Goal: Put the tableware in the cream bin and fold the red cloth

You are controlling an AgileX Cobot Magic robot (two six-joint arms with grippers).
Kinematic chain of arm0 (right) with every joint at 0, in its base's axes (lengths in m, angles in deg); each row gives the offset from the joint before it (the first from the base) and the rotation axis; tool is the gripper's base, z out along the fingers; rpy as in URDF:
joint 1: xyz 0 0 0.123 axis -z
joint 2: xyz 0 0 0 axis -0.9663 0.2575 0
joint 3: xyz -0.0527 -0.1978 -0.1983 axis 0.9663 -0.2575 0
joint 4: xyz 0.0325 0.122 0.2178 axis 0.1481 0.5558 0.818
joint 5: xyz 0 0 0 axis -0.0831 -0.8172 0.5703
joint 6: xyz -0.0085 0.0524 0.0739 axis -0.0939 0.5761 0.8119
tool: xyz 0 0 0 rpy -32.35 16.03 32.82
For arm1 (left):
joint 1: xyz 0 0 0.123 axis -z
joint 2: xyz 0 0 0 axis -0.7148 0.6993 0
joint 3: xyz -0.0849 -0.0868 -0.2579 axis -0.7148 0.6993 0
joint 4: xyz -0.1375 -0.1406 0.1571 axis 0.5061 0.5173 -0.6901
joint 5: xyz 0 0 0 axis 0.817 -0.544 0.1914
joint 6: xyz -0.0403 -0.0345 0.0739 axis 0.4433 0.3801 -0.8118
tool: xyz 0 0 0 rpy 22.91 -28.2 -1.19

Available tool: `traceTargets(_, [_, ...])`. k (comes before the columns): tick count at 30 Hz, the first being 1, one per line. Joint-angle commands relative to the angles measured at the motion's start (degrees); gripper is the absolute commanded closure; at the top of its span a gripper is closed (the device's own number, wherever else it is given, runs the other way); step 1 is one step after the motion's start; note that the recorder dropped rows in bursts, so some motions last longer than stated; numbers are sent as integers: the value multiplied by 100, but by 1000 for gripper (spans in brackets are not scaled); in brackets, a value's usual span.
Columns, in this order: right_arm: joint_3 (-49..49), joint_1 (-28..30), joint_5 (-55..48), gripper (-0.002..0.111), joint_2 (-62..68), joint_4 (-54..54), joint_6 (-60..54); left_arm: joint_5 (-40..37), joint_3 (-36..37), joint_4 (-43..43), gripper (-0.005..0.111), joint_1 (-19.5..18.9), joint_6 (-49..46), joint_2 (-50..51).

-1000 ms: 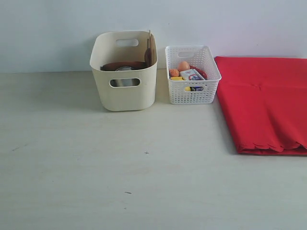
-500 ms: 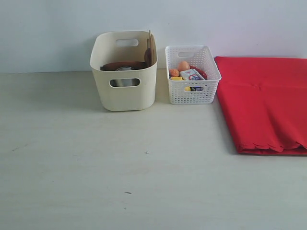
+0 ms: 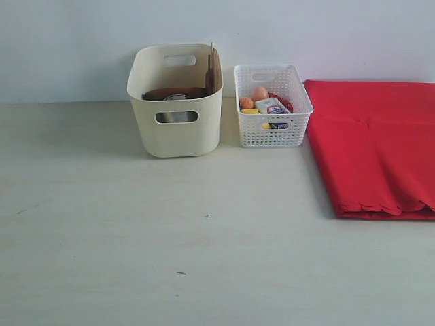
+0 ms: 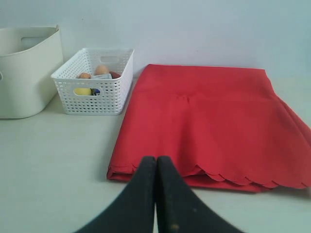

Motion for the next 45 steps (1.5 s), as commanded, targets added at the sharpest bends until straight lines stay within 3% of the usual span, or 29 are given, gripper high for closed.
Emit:
traceTargets(1, [-28, 30, 91, 108, -39, -4, -29, 48, 12, -23, 107, -103, -122, -40])
traceTargets(8, [-28, 30, 91, 108, -39, -4, -29, 48, 12, 21, 107, -436, -271, -40])
traceTargets(45, [-28, 30, 91, 108, -39, -4, -29, 48, 12, 21, 107, -436, -271, -40])
